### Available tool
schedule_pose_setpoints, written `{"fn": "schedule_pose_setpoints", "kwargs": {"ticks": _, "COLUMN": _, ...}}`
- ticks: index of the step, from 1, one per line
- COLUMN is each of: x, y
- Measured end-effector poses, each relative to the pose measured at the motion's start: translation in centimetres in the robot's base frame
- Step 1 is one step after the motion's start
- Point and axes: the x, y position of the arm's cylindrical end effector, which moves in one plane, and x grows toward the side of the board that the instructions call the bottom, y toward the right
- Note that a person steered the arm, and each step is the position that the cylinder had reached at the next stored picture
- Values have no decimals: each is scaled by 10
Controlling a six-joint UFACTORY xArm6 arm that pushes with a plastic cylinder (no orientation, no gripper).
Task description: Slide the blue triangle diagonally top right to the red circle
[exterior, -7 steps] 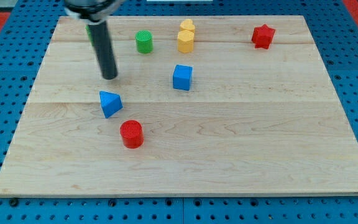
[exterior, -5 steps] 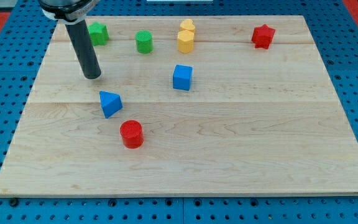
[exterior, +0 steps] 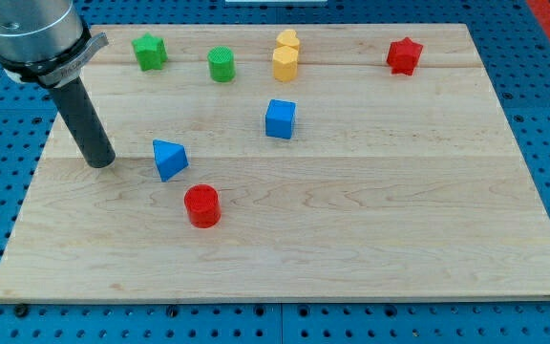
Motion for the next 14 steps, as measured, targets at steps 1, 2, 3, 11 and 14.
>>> {"fn": "schedule_pose_setpoints", "kwargs": {"ticks": 1, "x": 0, "y": 39}}
{"fn": "schedule_pose_setpoints", "kwargs": {"ticks": 2, "x": 0, "y": 85}}
{"fn": "schedule_pose_setpoints", "kwargs": {"ticks": 3, "x": 0, "y": 128}}
{"fn": "schedule_pose_setpoints", "kwargs": {"ticks": 11, "x": 66, "y": 175}}
{"fn": "schedule_pose_setpoints", "kwargs": {"ticks": 14, "x": 72, "y": 153}}
